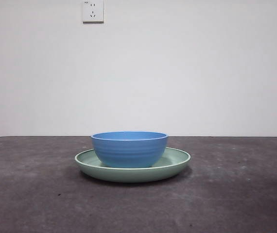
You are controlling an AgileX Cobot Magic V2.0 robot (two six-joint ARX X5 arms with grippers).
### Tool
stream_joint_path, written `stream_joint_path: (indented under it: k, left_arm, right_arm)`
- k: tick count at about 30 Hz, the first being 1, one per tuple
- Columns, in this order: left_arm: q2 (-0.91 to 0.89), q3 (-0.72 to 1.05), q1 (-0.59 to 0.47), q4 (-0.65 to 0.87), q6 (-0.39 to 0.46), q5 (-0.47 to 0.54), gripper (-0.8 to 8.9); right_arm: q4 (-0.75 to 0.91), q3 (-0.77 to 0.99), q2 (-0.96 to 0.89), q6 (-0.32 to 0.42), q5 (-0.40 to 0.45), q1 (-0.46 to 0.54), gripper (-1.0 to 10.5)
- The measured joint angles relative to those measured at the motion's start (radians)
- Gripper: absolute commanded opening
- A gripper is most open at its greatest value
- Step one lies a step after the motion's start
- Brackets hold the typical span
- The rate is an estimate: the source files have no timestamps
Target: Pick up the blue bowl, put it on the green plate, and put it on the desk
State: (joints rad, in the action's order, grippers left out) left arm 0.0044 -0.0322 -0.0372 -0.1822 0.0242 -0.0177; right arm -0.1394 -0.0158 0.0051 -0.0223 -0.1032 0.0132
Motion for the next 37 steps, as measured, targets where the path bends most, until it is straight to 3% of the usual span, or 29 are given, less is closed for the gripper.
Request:
stream_joint_path:
  k: [37]
  left_arm:
    - [0.000, 0.000, 0.000, 0.000, 0.000, 0.000, 0.09]
  right_arm:
    - [-0.024, -0.001, 0.001, -0.001, 0.001, 0.000, 0.1]
